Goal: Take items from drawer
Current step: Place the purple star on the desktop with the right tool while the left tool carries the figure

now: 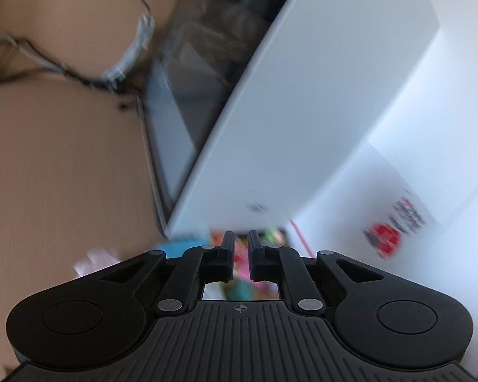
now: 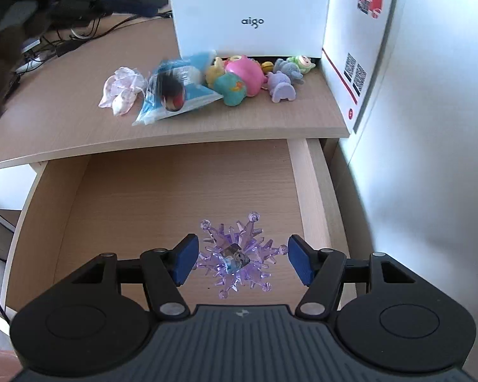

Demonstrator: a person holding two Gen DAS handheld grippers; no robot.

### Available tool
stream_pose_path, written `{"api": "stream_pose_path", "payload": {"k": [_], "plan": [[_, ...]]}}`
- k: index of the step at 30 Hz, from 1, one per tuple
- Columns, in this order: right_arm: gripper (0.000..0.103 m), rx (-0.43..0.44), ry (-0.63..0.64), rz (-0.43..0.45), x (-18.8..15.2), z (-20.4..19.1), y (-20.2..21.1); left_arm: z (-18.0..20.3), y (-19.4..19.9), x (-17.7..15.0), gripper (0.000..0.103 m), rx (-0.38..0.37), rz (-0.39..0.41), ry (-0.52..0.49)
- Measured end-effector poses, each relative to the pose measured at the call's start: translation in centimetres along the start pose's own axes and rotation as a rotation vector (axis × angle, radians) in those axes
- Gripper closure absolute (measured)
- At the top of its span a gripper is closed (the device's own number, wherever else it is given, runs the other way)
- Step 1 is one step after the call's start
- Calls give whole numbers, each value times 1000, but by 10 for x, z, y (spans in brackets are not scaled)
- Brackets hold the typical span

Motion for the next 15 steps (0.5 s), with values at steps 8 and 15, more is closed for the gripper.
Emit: {"api": "stream_pose_path", "payload": {"k": [8,15], "plan": [[41,13,-97,-24,15,13,-39,-41,21,-64,94,19,-115,129],[41,28,-219,-79,20,33,-48,-41,16,-168,88,24,-452,39]]}}
Point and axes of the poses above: each gripper's, at about its wrist camera, not at the fingertips, and y roughly against the way its jaws point, z to its right, x to its top, the point moved 7 cm from there along -y, roughly the way its jaws point, and after that the axes turned 5 degrees about -x, right-handed, at the moved point
